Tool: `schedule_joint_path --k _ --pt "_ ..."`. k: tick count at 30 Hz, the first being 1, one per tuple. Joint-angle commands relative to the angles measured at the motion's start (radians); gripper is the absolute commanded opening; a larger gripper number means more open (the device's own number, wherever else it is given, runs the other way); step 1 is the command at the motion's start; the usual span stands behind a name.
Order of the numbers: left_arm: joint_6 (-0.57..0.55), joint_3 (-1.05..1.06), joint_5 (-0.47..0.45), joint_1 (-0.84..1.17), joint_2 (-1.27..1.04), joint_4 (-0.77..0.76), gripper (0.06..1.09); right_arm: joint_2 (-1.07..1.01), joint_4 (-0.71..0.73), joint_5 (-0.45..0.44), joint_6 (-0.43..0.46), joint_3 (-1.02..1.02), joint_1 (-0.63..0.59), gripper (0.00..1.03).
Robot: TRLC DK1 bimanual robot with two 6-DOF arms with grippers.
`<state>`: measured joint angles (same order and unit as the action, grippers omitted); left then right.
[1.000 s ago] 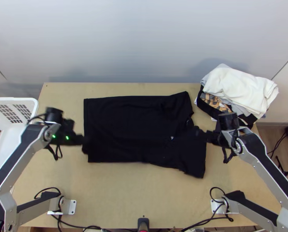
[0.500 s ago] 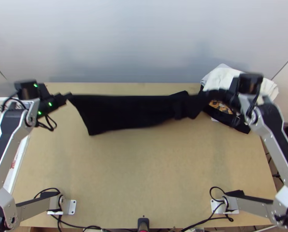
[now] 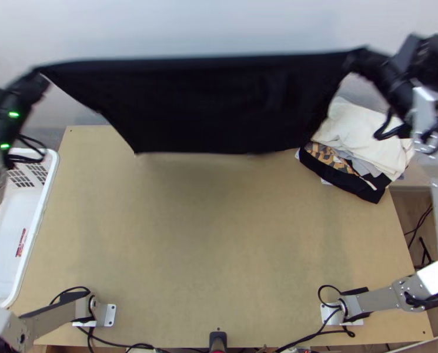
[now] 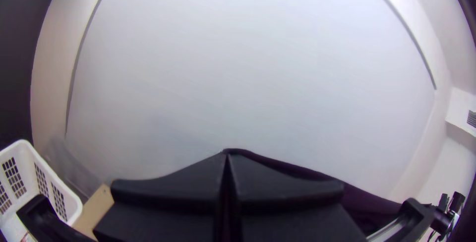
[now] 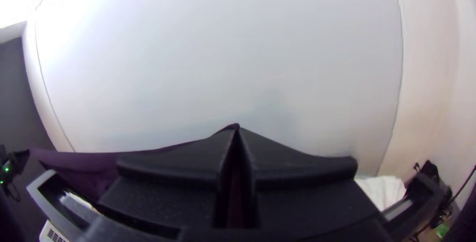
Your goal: Fold the t-shirt
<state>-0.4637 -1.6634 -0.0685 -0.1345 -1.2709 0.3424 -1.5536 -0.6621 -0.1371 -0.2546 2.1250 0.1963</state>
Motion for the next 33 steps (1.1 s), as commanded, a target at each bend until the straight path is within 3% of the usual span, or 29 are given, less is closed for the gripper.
schedule_joint_path --k 1,7,11,15,22,28,33 --pt "0.003 -0.055 0.007 -0.066 0.105 -0.094 0.09 0.092 0.064 -0.016 0.021 0.128 0.008 0.03" --pt "0.020 0.027 0.006 -0.093 0.321 -0.092 0.09 0.414 -0.007 0.005 0.061 -0.085 0.101 0.03" --pt "0.040 0.067 0.006 -0.120 0.481 -0.033 0.09 0.652 -0.128 0.007 0.069 -0.198 0.178 0.03" --pt "0.082 0.116 0.006 -0.119 0.620 0.027 0.09 0.773 -0.286 0.008 0.031 -0.208 0.180 0.03" --pt "0.079 0.145 0.003 -0.086 0.717 0.135 0.09 0.811 -0.432 0.027 0.017 -0.162 0.199 0.03" --pt "0.071 0.192 -0.001 -0.045 0.746 0.216 0.09 0.776 -0.453 0.051 0.025 -0.200 0.199 0.03" --pt "0.111 0.487 -0.002 -0.007 0.866 0.270 0.09 0.799 -0.409 0.068 -0.037 -0.488 0.267 0.03"
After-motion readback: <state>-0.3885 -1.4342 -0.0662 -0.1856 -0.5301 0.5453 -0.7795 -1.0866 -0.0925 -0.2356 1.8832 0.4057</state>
